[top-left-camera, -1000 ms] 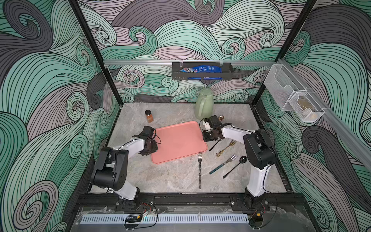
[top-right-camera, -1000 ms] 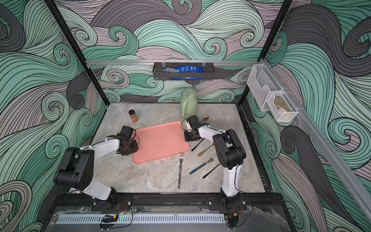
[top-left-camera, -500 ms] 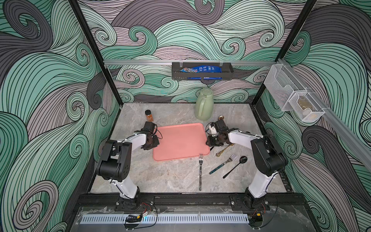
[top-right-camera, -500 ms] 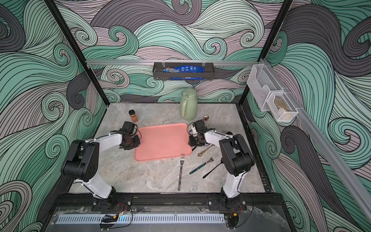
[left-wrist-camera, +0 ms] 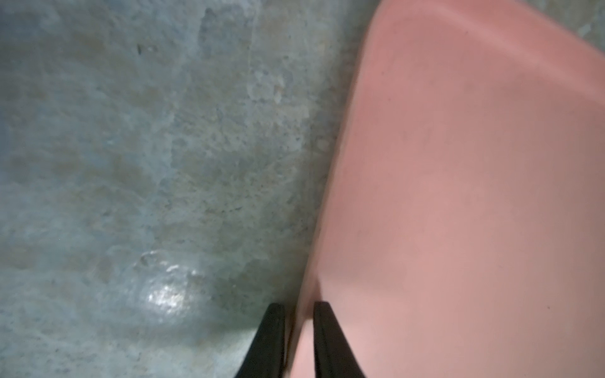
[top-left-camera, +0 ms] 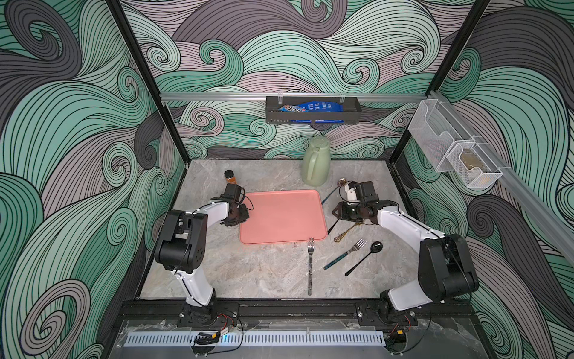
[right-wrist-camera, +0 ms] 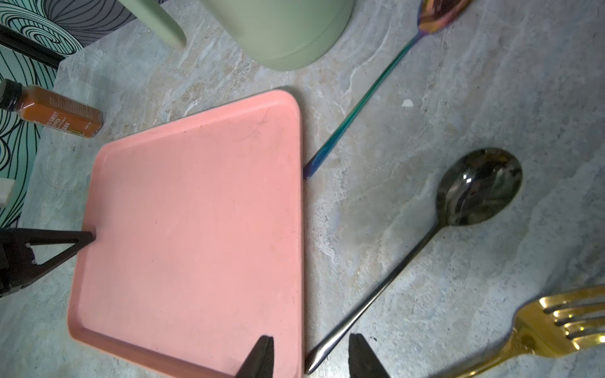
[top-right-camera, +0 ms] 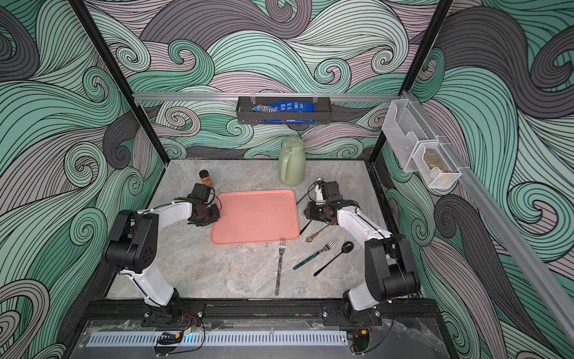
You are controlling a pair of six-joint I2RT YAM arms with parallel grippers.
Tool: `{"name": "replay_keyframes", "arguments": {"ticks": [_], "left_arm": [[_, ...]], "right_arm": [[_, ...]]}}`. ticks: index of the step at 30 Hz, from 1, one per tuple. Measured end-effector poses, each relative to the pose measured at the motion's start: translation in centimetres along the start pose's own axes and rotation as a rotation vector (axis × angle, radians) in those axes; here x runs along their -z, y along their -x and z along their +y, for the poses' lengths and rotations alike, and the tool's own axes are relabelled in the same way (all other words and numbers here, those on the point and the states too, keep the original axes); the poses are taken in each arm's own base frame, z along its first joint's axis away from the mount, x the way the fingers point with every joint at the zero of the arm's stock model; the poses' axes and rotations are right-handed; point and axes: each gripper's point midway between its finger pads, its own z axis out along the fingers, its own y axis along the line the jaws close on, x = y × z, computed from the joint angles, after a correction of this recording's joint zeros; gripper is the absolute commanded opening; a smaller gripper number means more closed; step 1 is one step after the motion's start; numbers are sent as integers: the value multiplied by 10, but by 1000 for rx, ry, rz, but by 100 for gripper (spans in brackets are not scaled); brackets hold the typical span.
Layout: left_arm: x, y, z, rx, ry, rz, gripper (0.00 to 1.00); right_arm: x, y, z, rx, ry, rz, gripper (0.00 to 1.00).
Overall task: Set the spoon and fork side by side
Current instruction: Adjust the tray at the center of the board, then pick up the fork at the center of the board.
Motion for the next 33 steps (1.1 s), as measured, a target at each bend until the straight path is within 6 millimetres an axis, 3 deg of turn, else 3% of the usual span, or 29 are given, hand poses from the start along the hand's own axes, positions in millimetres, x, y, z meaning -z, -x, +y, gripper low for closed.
{"name": "replay_keyframes", "arguments": {"ticks": [4,8,13,17,22,29,33], "left_arm": [[-5,11,-7,-3,-7,-7,20],[-8,19,-11,-5,-15,-12,20],[-9,22,-15,-5,-27,-12,24],[-5,15,-12,-2,-20,-1,30],[37,-20,-1,11,-27,3,36],[110,-11,-19,4,-137,-135,40],[144,-13,-24,1,-193,-186,41]], "right_arm": [[3,-27,10,-2,26,43,42],[10,-60,38,40,79,75,41],[15,-122,77,101,157,155,37],[9,-174,88,124,143,253,39],[3,-217,102,162,111,325,45],[-13,-246,100,176,35,369,42],[-20,-242,107,181,-6,345,36]]}}
